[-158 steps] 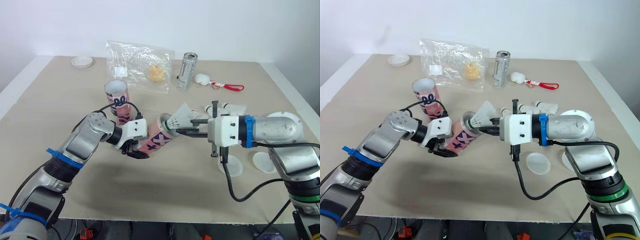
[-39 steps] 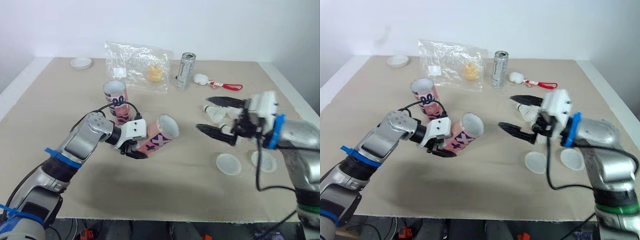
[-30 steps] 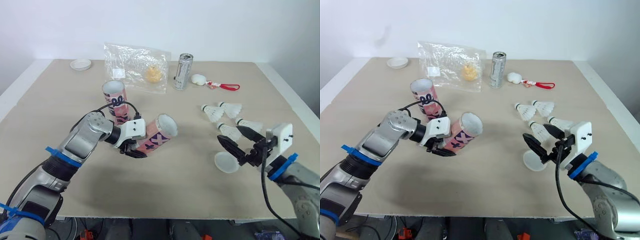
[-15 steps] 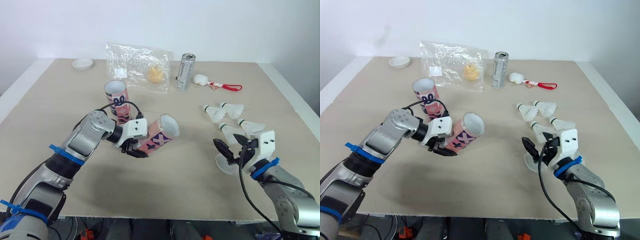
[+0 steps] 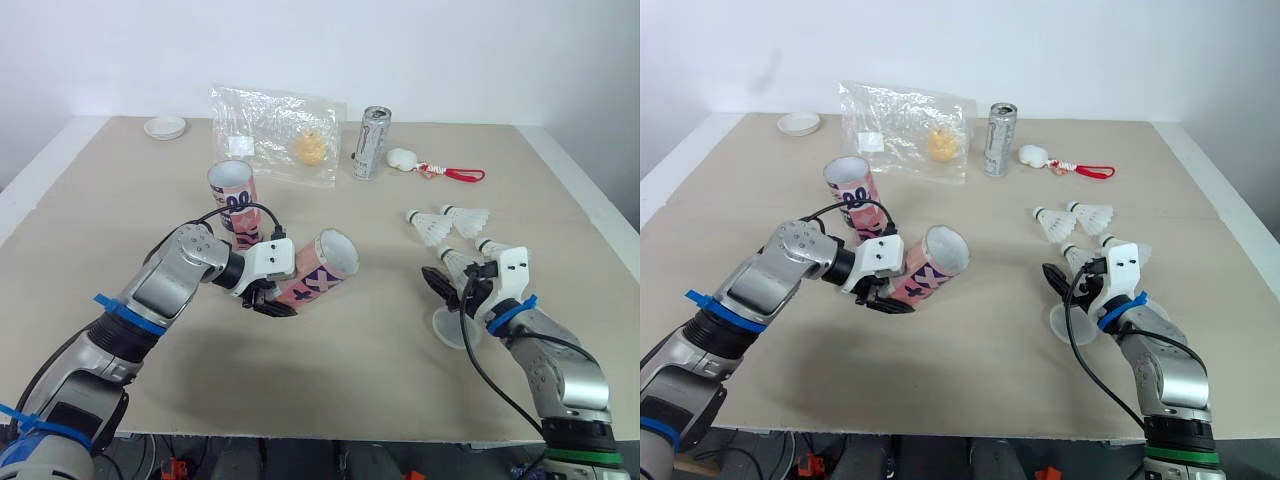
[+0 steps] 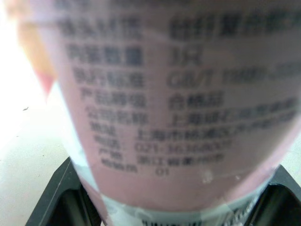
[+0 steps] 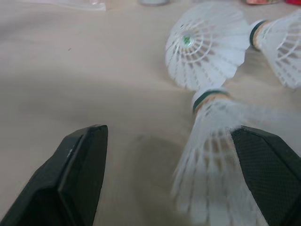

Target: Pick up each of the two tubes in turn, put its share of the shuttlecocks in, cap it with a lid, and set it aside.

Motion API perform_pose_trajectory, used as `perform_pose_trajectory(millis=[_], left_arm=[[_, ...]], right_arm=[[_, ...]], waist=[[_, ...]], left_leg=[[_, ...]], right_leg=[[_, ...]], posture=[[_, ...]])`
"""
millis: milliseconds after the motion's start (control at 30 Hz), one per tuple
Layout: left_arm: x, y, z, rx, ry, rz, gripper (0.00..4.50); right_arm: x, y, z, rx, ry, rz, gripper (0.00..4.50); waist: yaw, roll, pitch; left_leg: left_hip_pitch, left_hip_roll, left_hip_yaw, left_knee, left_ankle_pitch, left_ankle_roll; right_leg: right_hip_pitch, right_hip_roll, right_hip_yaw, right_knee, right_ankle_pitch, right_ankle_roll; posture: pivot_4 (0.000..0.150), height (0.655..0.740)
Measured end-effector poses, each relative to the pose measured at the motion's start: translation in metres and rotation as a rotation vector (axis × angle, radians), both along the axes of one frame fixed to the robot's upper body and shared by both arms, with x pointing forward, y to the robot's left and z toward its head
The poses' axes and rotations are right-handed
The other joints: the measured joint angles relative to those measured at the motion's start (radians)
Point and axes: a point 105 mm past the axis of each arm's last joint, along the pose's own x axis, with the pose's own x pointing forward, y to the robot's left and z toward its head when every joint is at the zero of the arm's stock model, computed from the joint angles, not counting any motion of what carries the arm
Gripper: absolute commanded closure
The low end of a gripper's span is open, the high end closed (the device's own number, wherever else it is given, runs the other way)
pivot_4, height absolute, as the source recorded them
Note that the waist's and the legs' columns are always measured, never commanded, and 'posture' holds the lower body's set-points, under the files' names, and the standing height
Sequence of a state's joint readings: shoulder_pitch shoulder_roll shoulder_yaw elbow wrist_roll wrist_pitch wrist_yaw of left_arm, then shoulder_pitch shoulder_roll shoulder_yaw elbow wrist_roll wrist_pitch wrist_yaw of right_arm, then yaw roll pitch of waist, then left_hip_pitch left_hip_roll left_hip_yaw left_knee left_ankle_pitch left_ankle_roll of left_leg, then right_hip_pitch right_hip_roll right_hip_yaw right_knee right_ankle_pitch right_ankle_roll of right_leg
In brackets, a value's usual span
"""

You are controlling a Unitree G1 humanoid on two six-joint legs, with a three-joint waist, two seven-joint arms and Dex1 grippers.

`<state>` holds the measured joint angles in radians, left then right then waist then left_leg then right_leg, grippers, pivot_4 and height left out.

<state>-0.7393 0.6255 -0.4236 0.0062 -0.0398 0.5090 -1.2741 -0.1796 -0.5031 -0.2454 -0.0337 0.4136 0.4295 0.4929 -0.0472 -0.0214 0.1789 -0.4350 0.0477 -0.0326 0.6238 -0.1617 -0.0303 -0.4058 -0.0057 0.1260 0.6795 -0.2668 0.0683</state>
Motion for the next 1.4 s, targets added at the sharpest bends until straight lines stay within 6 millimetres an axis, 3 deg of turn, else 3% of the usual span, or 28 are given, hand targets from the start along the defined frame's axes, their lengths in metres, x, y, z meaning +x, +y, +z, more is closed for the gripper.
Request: perform_pose_trajectory(millis=[200, 233, 500, 600, 733, 933, 1033, 1100, 1267, 1400], left_arm=[[0.000, 0.000, 0.000, 0.001, -0.004, 0.001, 1.48], [0.000, 0.000, 0.000, 0.001, -0.004, 0.001, 1.48], [0.000, 0.000, 0.000, -0.001, -0.007, 0.001, 1.48], [0.000, -0.001, 0.000, -0.003, -0.007, -0.002, 1.48], [0.000, 0.000, 0.000, -0.002, -0.005, -0.003, 1.48], [0.001, 0.000, -0.001, -0.004, -0.004, -0.007, 1.48], [0.002, 0.000, -0.001, -0.004, 0.001, -0.009, 1.48], [0.002, -0.002, 0.000, -0.004, 0.007, -0.016, 1.48], [0.001, -0.004, 0.001, -0.011, 0.014, -0.029, 1.48], [0.001, -0.005, 0.001, -0.013, 0.014, -0.027, 1.48]], right_arm=[[0.004, -0.004, -0.002, -0.015, 0.004, -0.016, 4.18], [0.005, -0.004, -0.001, -0.017, 0.000, -0.016, 4.46], [0.005, -0.004, 0.002, -0.023, -0.009, -0.018, 4.46], [0.000, -0.006, 0.014, -0.086, -0.038, 0.000, 4.46], [-0.014, 0.005, 0.053, -0.209, -0.093, 0.139, 4.46], [-0.040, 0.050, 0.133, -0.397, -0.239, 0.500, 4.46], [-0.050, 0.077, 0.169, -0.572, -0.382, 0.661, 4.46], [-0.059, 0.097, 0.170, -0.670, -0.443, 0.783, 4.46], [-0.070, 0.131, 0.141, -0.760, -0.447, 1.034, 4.46], [-0.065, 0.130, 0.134, -0.826, -0.456, 1.066, 4.46]], waist=[[0.000, 0.000, 0.000], [0.000, 0.000, 0.000], [0.000, 0.000, 0.000], [0.001, 0.000, 0.000], [0.000, 0.001, 0.000], [0.000, 0.000, 0.000], [-0.001, 0.000, 0.000], [0.001, 0.000, 0.000], [0.004, 0.000, 0.000], [0.006, 0.000, 0.000]], left_leg=[[0.000, 0.000, 0.000, 0.000, 0.000, 0.000], [0.000, 0.000, 0.000, 0.000, 0.000, 0.000], [0.000, 0.000, 0.000, 0.000, 0.000, 0.000], [0.000, -0.001, 0.000, 0.000, 0.000, 0.000], [0.000, -0.001, 0.000, 0.000, 0.000, 0.000], [0.001, -0.001, 0.000, 0.001, 0.000, 0.000], [0.001, 0.000, 0.001, 0.001, 0.000, 0.000], [0.000, 0.000, 0.000, 0.000, 0.000, 0.000], [-0.004, -0.001, 0.001, 0.000, 0.000, 0.000], [-0.004, -0.001, 0.001, 0.000, 0.000, 0.000]], right_leg=[[0.000, 0.000, 0.000, 0.000, 0.000, 0.000], [0.000, 0.000, 0.000, 0.000, 0.000, 0.000], [0.000, 0.000, 0.000, 0.000, 0.000, 0.000], [0.000, -0.001, 0.000, 0.000, 0.000, 0.000], [0.000, -0.001, 0.001, 0.000, 0.000, 0.000], [0.001, -0.001, 0.000, 0.000, 0.000, 0.000], [0.000, -0.001, 0.000, -0.001, 0.000, -0.001], [0.000, -0.001, -0.001, -0.003, -0.001, -0.001], [-0.001, -0.003, 0.000, -0.007, 0.000, 0.002], [0.000, -0.003, 0.000, -0.008, 0.001, 0.002]], posture=[[0.150, 0.7400], [0.150, 0.7400], [0.150, 0.7400], [0.150, 0.7400], [0.150, 0.7400], [0.150, 0.7400], [0.150, 0.7400], [0.150, 0.7400], [0.150, 0.7400], [0.150, 0.7400]])
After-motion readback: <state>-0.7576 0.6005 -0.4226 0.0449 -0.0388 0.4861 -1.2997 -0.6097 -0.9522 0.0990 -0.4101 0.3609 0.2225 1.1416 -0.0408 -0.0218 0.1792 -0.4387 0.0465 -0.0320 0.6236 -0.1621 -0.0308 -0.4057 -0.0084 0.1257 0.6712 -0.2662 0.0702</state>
